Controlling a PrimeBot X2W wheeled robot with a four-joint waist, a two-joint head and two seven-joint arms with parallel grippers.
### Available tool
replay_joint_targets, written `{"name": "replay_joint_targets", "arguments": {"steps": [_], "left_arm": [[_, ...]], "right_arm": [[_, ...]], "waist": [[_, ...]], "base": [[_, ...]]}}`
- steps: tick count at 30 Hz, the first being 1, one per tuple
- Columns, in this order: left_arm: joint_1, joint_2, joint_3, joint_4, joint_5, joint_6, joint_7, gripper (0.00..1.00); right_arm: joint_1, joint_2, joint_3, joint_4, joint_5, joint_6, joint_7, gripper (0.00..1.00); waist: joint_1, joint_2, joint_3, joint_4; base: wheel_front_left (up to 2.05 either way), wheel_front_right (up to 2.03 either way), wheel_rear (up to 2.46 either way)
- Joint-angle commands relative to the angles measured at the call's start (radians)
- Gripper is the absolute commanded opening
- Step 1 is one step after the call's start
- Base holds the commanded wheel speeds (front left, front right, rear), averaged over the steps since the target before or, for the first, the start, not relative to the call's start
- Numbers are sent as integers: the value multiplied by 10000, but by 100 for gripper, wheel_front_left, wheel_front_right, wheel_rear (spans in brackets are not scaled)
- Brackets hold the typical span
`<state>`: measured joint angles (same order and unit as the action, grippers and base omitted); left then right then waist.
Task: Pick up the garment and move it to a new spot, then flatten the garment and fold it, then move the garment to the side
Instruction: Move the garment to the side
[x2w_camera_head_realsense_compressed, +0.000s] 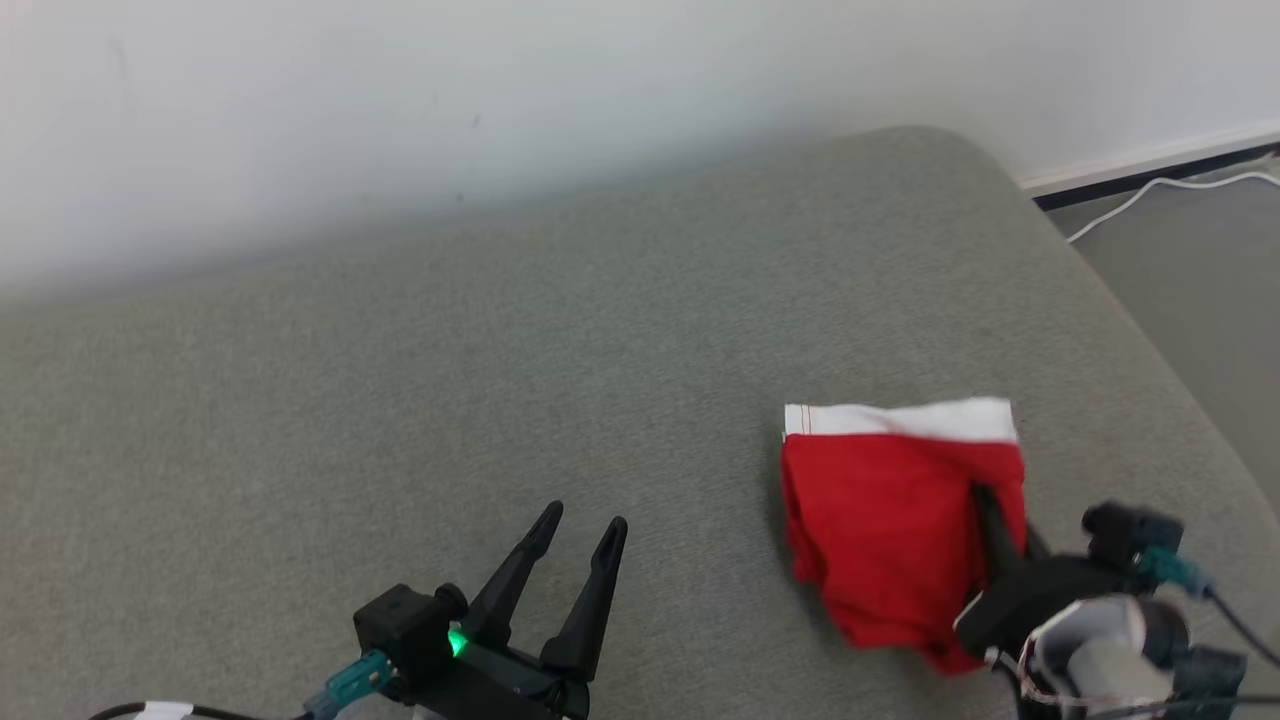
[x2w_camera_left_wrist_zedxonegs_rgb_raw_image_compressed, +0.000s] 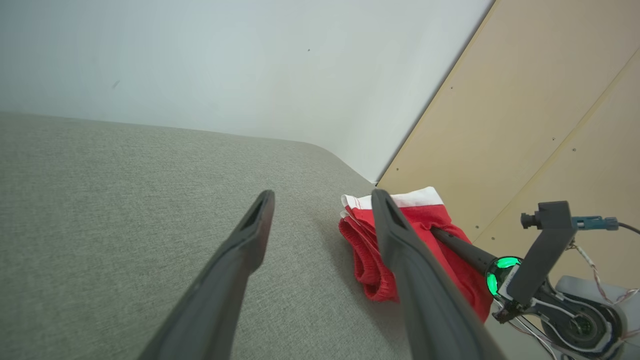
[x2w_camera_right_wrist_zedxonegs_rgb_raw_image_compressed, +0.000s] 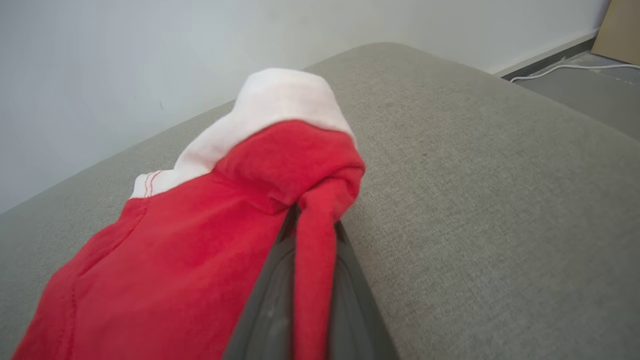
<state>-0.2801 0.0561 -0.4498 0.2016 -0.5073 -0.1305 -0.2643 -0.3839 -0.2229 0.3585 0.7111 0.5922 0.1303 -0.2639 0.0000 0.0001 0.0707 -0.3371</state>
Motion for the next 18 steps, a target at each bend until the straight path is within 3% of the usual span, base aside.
{"name": "replay_joint_targets", "arguments": {"steps": [1, 10, 18], "left_arm": [[-163, 57, -26, -84, 140, 5, -3, 100], [-641, 235, -251, -222, 410, 6, -1, 100], [-931, 389, -345, -296, 476, 6, -2, 100]], "right_arm": [[-430, -208, 90, 43, -203, 8, -2, 0], [-2317, -1380, -471, 839, -828, 8, -2, 0], [-3509, -2134, -1465, 2444, -1733, 8, -2, 0]], "waist": [[0, -1, 489, 442], [0, -1, 1572, 1429], [0, -1, 2127, 2027]], "base": [[0, 0, 0], [0, 0, 0], [0, 0, 0]]}}
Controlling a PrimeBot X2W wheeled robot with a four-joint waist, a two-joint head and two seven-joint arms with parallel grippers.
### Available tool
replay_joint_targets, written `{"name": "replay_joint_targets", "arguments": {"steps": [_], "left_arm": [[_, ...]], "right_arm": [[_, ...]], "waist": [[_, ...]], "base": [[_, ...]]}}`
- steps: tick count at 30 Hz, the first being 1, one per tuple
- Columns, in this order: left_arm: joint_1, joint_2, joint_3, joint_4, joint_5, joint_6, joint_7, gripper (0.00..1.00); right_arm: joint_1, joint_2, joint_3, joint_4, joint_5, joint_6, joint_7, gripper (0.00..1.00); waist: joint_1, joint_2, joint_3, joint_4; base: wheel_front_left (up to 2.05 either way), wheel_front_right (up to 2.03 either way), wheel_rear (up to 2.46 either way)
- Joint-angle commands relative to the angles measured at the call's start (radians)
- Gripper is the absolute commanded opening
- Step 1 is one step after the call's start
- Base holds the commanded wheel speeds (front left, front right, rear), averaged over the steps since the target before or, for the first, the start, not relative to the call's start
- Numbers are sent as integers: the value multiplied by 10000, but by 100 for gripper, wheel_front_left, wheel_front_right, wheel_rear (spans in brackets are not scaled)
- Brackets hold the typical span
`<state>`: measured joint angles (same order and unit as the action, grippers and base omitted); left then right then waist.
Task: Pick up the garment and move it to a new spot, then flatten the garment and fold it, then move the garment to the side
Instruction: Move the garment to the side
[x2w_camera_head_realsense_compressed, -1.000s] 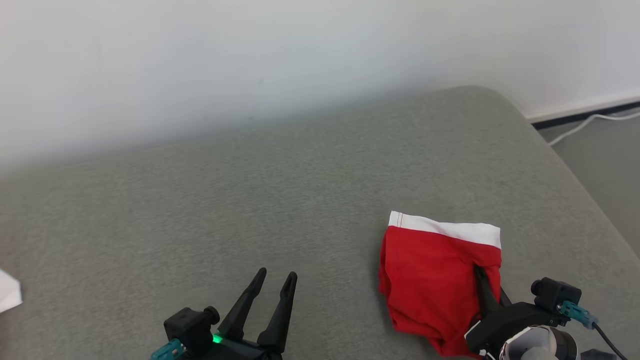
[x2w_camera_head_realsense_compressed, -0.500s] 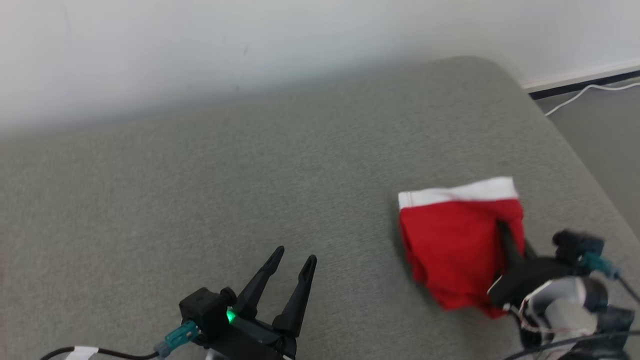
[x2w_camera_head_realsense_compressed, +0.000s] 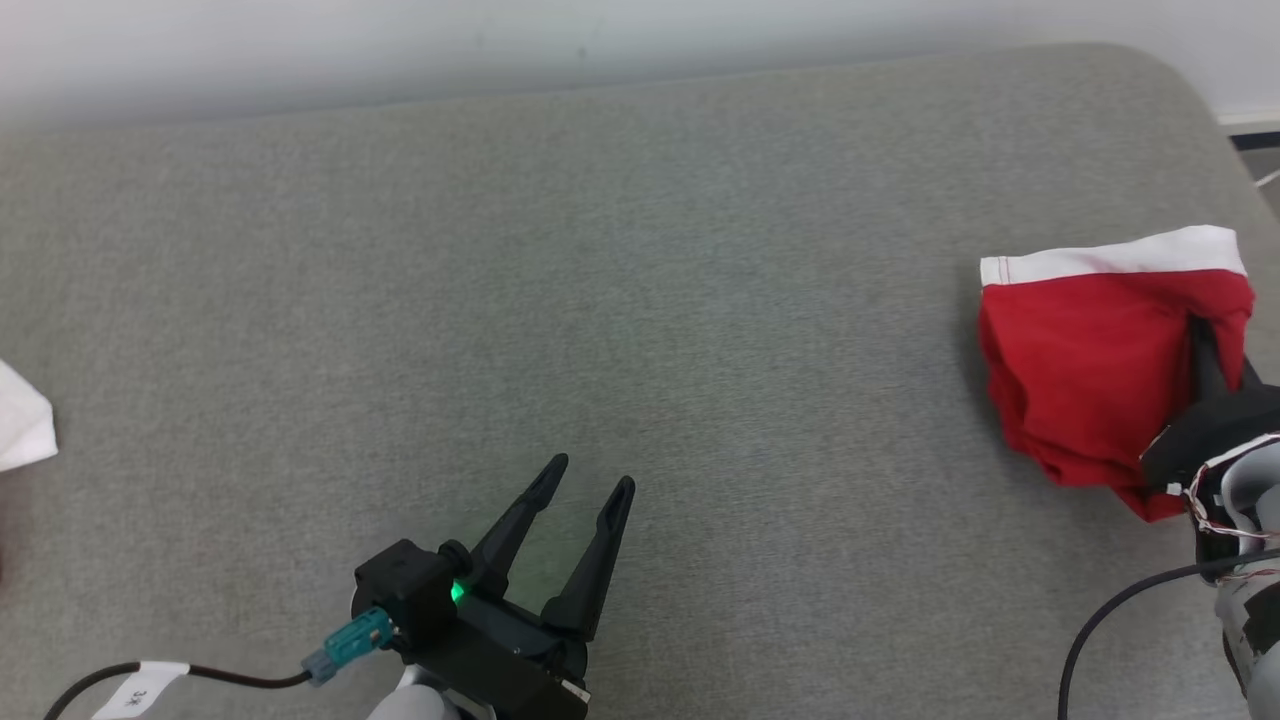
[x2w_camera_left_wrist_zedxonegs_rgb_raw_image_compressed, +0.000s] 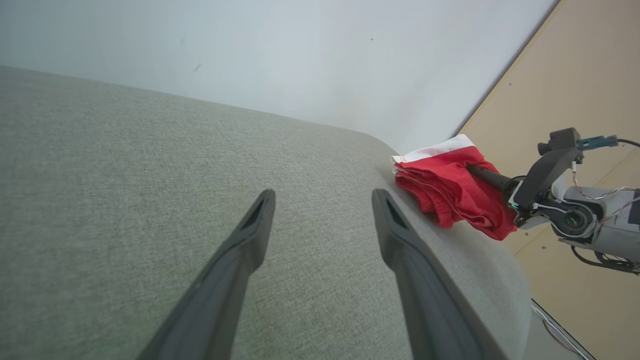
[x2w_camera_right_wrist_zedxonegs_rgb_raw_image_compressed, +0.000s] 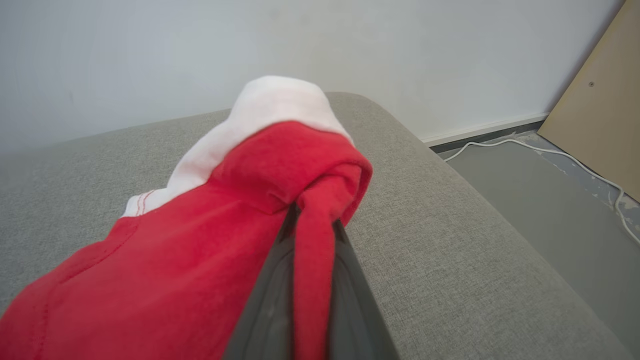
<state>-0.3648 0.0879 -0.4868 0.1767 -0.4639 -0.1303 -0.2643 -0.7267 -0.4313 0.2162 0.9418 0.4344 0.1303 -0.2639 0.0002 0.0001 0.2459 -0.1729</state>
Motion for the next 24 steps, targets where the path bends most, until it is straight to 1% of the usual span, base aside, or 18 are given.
{"name": "replay_joint_targets", "arguments": {"steps": [1, 2, 3, 4, 5, 6, 9, 10, 12, 14, 16, 17, 18, 20, 24], "left_arm": [[-83, 86, 1, -45, 46, 3, -1, 100], [-117, 104, -7, -43, 50, 3, -1, 100], [-153, 115, 0, -44, 55, 3, -1, 100], [-174, 134, 9, -44, 54, 4, -2, 100], [-174, 134, 9, -44, 54, 4, -2, 100], [-187, 152, 27, -37, 55, 3, -1, 100], [-143, 152, 70, -2, 42, 3, -1, 100], [-143, 152, 70, -2, 42, 3, -1, 100], [-100, 132, 84, 41, 23, 3, -1, 100], [-47, 106, 93, 76, -4, 3, -1, 100], [-4, 85, 127, 83, -22, 3, -1, 100], [26, 67, 136, 80, -17, 3, -1, 100], [105, 40, 206, 99, 13, 4, -1, 100], [228, -2, 358, 133, 115, 4, -1, 100], [461, -111, 763, 219, 439, 3, -1, 100]], "right_arm": [[-171, -162, -205, 356, -252, 6, -1, 0], [-272, -303, -384, 553, -389, 6, -4, 0], [-372, -358, -600, 736, -520, 6, -4, 48], [-477, -390, -842, 822, -695, 6, -2, 100], [-477, -390, -842, 822, -695, 6, -2, 100], [-502, -418, -1410, 925, -1104, 6, -2, 100], [-429, -520, -2563, 789, -1998, 6, -2, 100], [-429, -520, -2563, 789, -1998, 6, -2, 100], [-256, -425, -3374, 653, -2752, 6, -2, 100], [-108, -197, -4197, 352, -3432, 6, -2, 100], [23, 95, -4823, -216, -4164, 6, -4, 100], [104, 324, -5073, -507, -4443, 6, -2, 100], [300, 745, -5300, -1186, -4869, 6, -2, 100], [520, 1126, -5299, -1829, -5015, 6, -2, 100], [1126, 1758, -4614, -2799, -4875, 6, -4, 100]], "waist": [[-2, -1, 417, 428], [-2, -1, 460, 469], [-2, -1, 488, 506], [-2, -1, 506, 528], [-2, -1, 506, 528], [-2, -1, 523, 553], [-2, -1, 493, 553], [-2, -1, 493, 553], [-2, -1, 438, 546], [-2, -1, 344, 541], [-2, -1, 236, 543], [-2, -1, 170, 549], [-2, -1, 4, 556], [-2, -1, -193, 581], [-2, -1, -648, 692]], "base": [[0, 0, 0], [0, 0, 0], [0, 0, 0], [0, 0, 0], [0, 0, 0], [0, 0, 0], [0, 0, 0], [0, 0, 0], [0, 0, 0], [0, 0, 0], [0, 0, 0], [0, 0, 0], [0, 0, 0], [0, 0, 0], [0, 0, 0]]}}
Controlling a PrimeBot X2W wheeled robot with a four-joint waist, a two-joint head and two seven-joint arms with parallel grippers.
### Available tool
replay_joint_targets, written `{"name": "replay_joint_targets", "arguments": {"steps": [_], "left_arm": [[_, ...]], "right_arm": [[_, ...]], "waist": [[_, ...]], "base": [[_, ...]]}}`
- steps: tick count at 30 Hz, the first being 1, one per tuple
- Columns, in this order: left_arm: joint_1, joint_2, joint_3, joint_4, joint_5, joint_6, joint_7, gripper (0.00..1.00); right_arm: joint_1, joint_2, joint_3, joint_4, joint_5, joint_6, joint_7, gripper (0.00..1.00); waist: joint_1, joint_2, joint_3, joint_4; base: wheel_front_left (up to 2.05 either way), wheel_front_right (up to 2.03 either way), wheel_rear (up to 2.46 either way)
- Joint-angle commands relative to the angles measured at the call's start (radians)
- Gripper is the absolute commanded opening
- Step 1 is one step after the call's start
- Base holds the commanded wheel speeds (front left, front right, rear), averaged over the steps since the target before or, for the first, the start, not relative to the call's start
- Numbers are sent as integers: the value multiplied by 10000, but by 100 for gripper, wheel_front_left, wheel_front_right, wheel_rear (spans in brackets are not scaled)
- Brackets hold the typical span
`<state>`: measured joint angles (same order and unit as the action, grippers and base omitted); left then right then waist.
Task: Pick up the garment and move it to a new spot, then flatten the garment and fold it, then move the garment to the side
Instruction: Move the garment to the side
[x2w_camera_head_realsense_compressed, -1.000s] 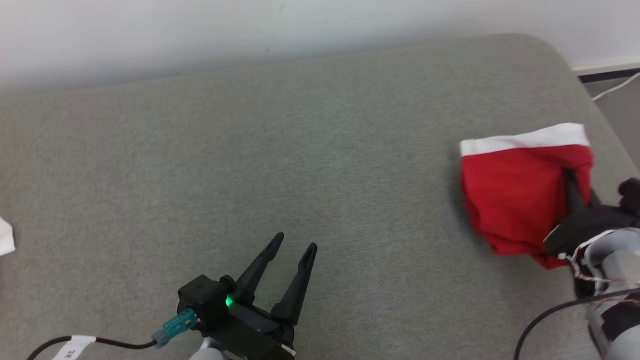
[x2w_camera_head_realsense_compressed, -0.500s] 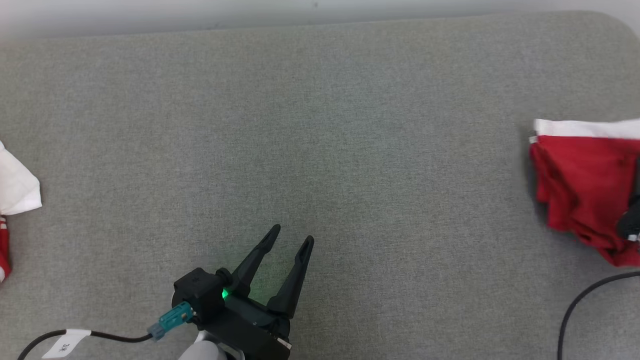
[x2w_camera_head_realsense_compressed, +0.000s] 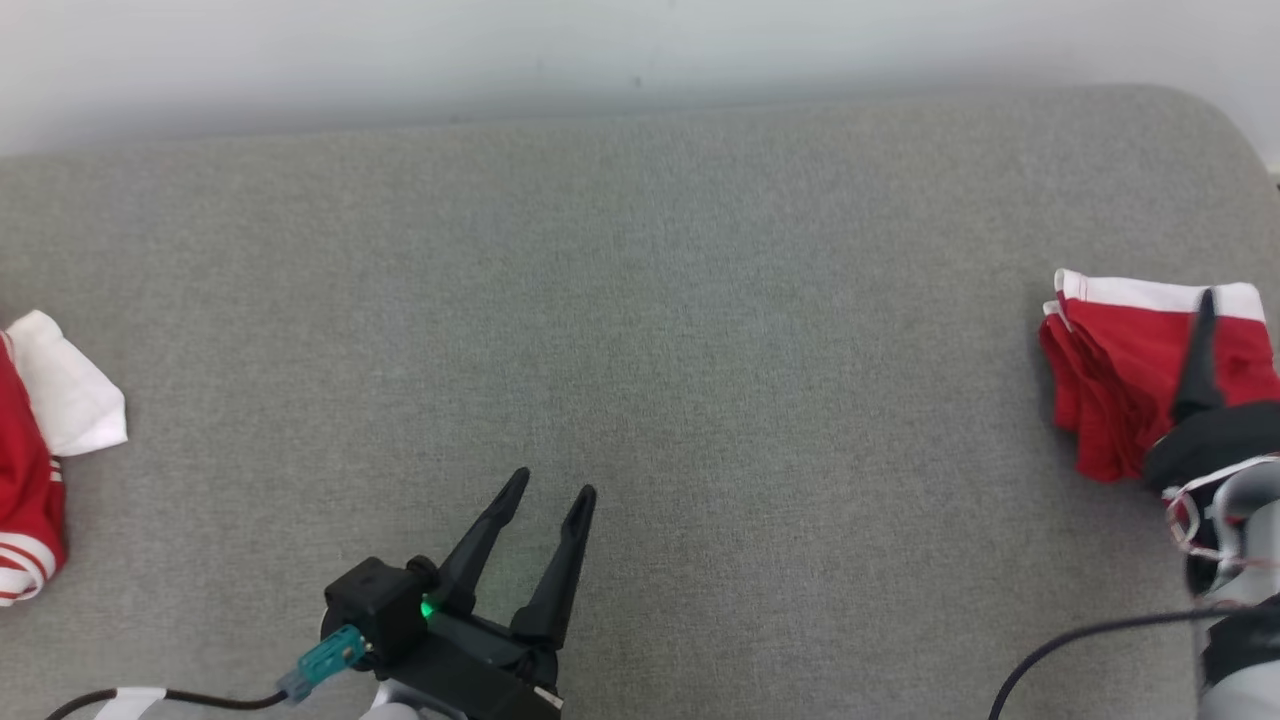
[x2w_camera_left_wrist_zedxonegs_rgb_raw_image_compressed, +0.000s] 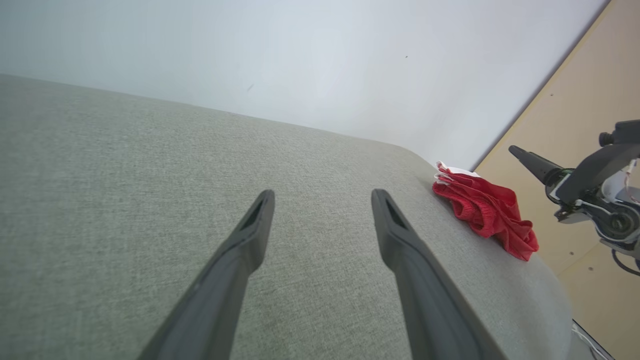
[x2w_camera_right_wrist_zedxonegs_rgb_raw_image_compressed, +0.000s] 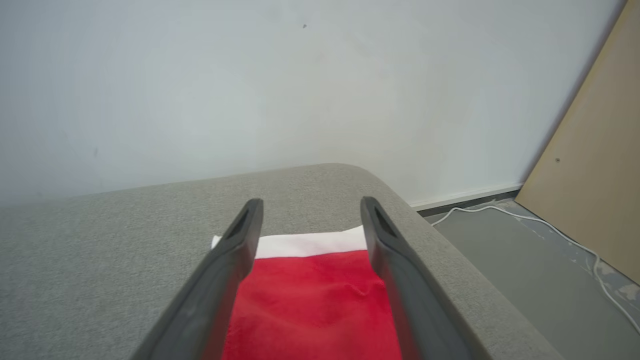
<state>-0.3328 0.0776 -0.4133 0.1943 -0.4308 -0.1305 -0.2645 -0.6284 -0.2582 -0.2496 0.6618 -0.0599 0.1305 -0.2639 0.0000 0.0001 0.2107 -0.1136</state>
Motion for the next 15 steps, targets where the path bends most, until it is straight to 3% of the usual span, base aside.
{"name": "replay_joint_targets", "arguments": {"steps": [1, 15], "left_arm": [[221, -36, 170, 67, 193, 6, 1, 100], [1499, -265, 2035, 459, 951, 6, 0, 100]], "right_arm": [[332, 121, 232, -193, 217, 5, -2, 100], [2814, 865, 3063, -1731, 1940, 5, -2, 100]], "waist": [[0, -1, -430, 145], [0, -1, -1866, 1060]], "base": [[0, 0, 0], [0, 0, 0]]}}
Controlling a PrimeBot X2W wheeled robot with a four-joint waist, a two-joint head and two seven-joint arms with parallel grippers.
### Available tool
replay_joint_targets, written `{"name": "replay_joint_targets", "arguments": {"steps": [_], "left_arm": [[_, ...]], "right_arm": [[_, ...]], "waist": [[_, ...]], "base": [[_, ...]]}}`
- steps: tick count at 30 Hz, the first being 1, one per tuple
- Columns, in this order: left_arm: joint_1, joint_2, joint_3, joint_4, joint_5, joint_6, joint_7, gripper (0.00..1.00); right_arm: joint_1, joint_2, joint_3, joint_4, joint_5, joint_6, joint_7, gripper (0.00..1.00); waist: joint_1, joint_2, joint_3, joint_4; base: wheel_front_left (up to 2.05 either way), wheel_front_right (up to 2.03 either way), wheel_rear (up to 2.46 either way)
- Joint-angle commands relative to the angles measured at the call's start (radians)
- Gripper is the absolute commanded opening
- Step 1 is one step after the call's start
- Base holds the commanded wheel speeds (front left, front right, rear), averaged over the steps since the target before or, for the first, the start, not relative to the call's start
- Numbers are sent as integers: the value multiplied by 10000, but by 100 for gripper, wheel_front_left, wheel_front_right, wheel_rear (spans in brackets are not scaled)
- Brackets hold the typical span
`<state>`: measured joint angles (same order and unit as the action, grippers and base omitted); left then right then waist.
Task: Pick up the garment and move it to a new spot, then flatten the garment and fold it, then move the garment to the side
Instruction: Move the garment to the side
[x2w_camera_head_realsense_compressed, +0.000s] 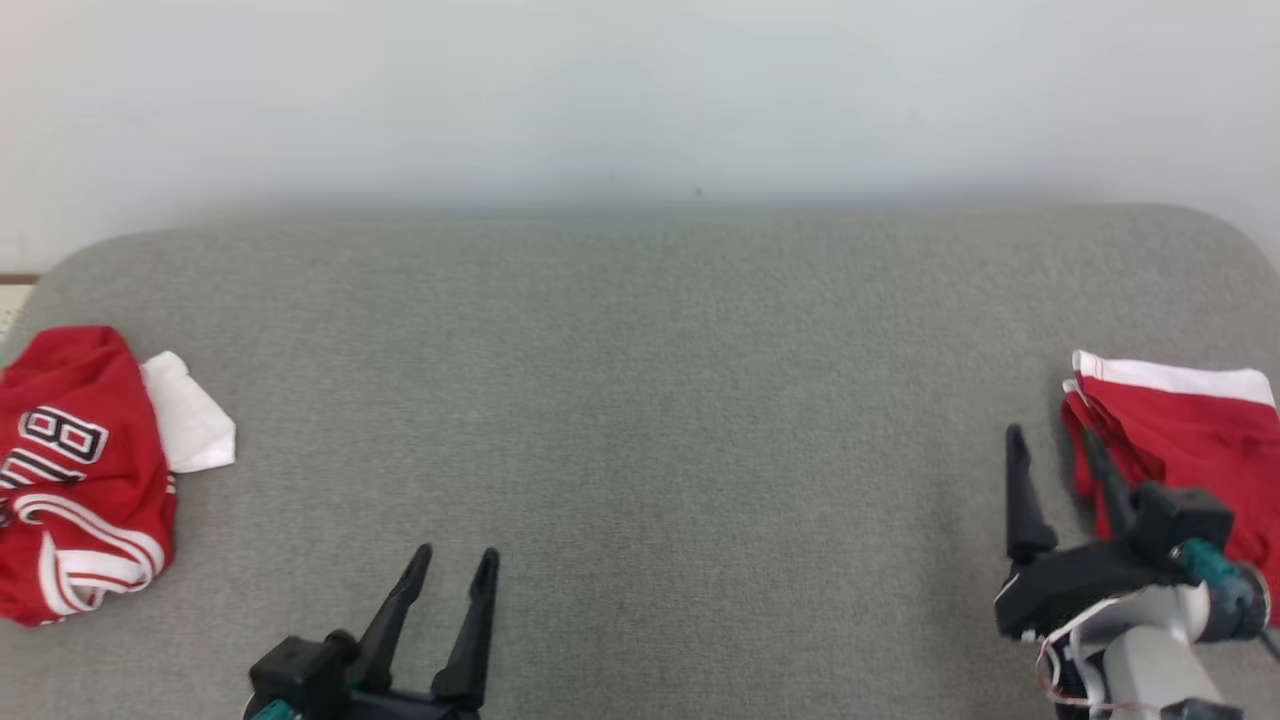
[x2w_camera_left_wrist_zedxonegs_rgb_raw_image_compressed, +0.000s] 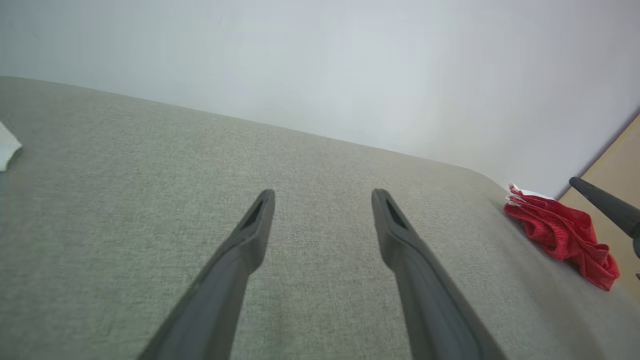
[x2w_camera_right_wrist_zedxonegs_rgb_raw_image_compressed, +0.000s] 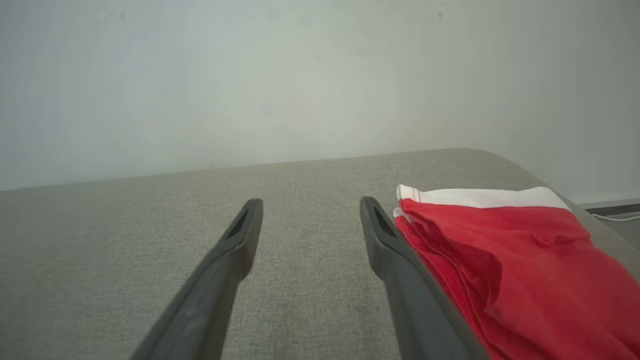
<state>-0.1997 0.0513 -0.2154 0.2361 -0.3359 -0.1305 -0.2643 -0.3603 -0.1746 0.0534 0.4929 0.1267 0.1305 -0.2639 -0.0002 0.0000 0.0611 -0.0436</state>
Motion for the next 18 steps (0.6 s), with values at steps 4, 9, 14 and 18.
{"name": "replay_joint_targets", "arguments": {"steps": [4, 9, 14, 18], "left_arm": [[490, -5, 518, 94, 211, 156, -1, 100], [831, -4, 951, 195, 580, 384, -2, 100], [1098, -7, 1240, 266, 977, 517, -1, 100], [1192, -7, 1360, 224, 1235, 605, -1, 100]], "right_arm": [[615, 258, 402, -249, 205, 5, -2, 100], [1116, 441, 721, -505, 213, 5, -2, 100], [1566, 664, 658, -758, 114, 5, -2, 100], [1782, 739, 615, -868, 83, 5, -2, 100]], "waist": [[2, 0, -595, 552], [2, 0, -855, 719], [2, 0, -1064, 804], [2, 0, -1141, 797]], "base": [[0, 0, 0], [0, 0, 0], [0, 0, 0], [0, 0, 0]]}}
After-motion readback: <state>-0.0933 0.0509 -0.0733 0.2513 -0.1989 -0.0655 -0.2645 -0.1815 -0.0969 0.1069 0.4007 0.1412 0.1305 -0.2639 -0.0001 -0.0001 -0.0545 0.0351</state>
